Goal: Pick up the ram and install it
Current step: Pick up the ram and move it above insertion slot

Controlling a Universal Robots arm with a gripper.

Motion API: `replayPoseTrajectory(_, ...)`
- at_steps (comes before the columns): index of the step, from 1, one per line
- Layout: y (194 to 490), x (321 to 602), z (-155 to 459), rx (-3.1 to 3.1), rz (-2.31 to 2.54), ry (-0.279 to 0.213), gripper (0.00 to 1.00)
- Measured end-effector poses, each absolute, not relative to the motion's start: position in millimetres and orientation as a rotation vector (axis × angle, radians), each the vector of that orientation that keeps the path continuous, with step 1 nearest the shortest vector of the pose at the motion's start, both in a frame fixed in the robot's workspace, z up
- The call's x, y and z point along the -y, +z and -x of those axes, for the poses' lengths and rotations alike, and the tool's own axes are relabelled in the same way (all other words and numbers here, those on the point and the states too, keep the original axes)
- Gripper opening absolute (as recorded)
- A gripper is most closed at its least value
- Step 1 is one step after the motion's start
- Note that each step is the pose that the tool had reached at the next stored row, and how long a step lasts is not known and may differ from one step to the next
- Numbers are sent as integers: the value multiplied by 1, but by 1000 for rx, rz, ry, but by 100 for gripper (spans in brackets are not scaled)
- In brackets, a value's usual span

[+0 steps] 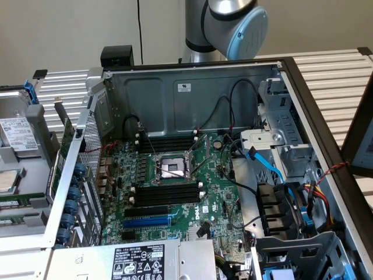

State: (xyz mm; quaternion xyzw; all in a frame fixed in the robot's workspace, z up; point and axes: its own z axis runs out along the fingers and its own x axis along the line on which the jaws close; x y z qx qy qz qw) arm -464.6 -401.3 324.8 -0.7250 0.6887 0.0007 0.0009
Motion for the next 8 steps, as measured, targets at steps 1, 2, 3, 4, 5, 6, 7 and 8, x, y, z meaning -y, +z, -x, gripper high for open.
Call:
replayPoseTrajectory(1, 323, 401, 465, -2163, 2277, 2, 42)
replayPoseTrajectory(2, 321, 401, 465, -2163, 2277, 2, 42)
replayPoseTrajectory(3, 320, 401, 464, -2162, 2277, 2, 42)
replayPoseTrajectory(4, 318, 401, 464, -2163, 2277, 2, 42)
replayPoseTrajectory(5, 316, 401, 464, -2163, 2277, 2, 42)
replayPoseTrajectory(6, 315, 401, 464, -2163, 2277, 2, 42)
replayPoseTrajectory(7, 313, 401, 464, -2163, 2277, 2, 42)
replayPoseTrajectory(8, 311, 401, 464, -2162, 2277, 2, 42)
